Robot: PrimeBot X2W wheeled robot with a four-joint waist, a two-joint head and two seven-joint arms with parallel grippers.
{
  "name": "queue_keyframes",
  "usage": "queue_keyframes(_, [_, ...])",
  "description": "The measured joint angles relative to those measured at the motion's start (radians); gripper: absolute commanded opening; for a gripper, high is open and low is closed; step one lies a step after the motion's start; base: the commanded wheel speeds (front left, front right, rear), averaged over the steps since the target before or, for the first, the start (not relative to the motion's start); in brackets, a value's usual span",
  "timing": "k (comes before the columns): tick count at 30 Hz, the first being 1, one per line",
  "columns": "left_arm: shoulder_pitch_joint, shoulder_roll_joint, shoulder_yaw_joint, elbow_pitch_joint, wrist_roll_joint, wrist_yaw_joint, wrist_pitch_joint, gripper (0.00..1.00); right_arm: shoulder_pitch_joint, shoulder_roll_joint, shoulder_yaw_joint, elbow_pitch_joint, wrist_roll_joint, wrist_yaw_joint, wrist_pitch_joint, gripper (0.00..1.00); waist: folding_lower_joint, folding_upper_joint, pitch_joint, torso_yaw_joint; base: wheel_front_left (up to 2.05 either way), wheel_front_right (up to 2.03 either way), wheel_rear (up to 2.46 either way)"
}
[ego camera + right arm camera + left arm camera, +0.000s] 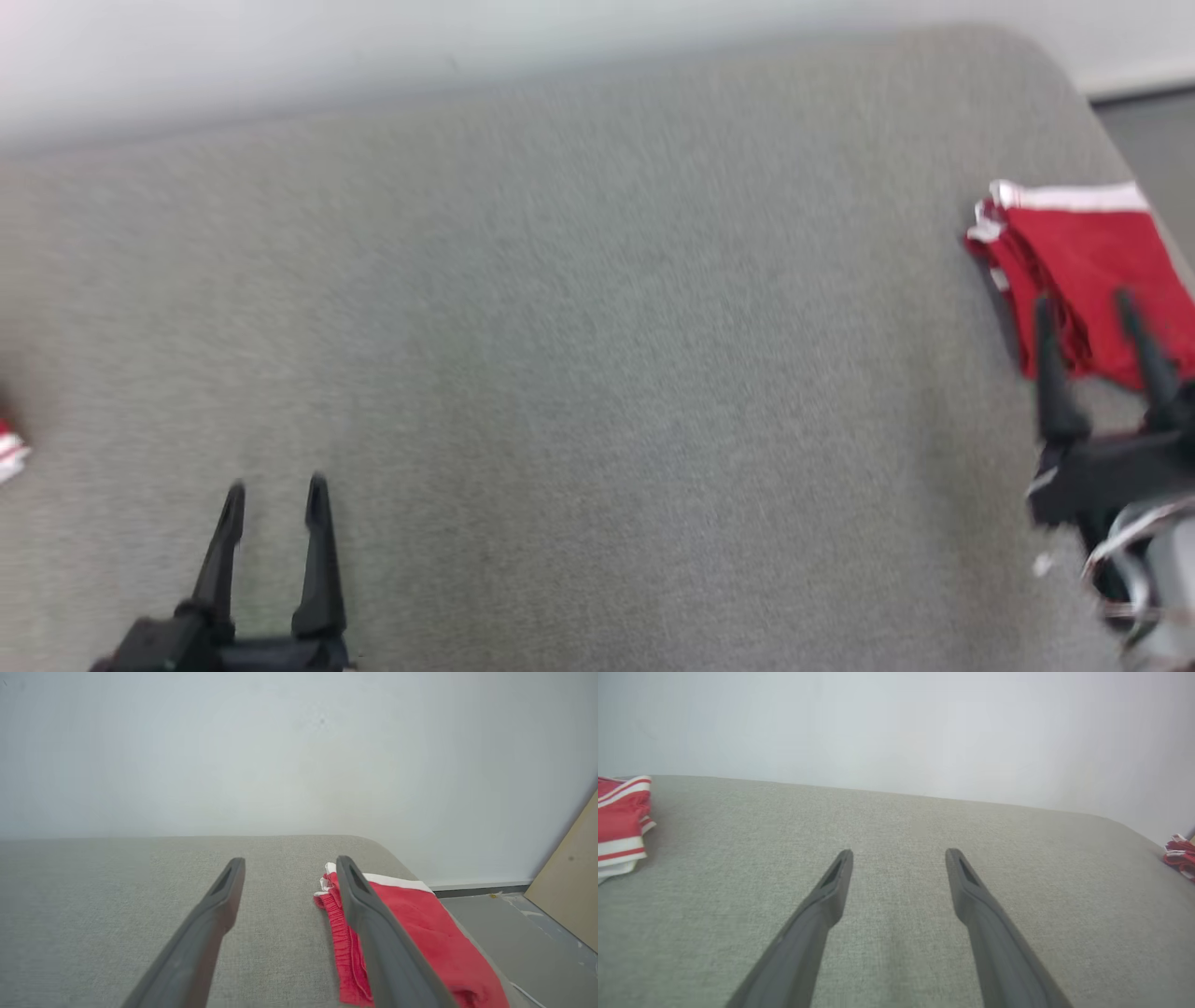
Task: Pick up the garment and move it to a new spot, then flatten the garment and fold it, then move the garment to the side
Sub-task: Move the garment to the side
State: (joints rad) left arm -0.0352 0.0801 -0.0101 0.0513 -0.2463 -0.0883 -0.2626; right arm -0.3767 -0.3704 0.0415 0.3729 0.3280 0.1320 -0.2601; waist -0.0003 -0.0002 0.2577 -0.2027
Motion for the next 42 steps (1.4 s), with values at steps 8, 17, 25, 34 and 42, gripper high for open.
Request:
queue_keyframes(8, [0.077, -0.026, 0.077, 0.069, 0.000, -0.006, 0.000, 1.00, 0.141, 0.051, 0.100, -0.062, 0.032, 0.000, 0.003, 1.00, -0.0001, -0.0001, -0.159, 0.054, 0.00, 0.00, 0.00])
queue_keyframes(17, [0.101, -0.028, 0.098, 0.132, -0.006, -0.008, 0.000, 1.00, 0.222, 0.109, 0.117, -0.030, 0.031, 0.000, 0.000, 1.00, 0.0000, 0.0000, -0.258, 0.098, 0.00, 0.00, 0.00])
queue_keyframes(25, [0.124, -0.029, 0.091, 0.164, -0.011, -0.007, 0.000, 1.00, 0.242, 0.144, 0.094, 0.044, 0.004, 0.000, -0.001, 1.00, 0.0002, 0.0001, -0.285, 0.107, 0.00, 0.00, 0.00])
queue_keyframes(34, [0.127, -0.029, 0.092, 0.165, -0.018, -0.009, 0.000, 1.00, 0.248, 0.167, 0.086, 0.043, -0.022, 0.000, -0.002, 1.00, 0.0003, 0.0002, -0.283, 0.100, 0.00, 0.00, 0.00])
queue_keyframes(42, [0.126, -0.029, 0.091, 0.166, -0.018, -0.010, 0.000, 1.00, 0.251, 0.174, 0.087, 0.022, -0.023, 0.000, -0.002, 1.00, 0.0003, 0.0002, -0.284, 0.104, 0.00, 0.00, 0.00])
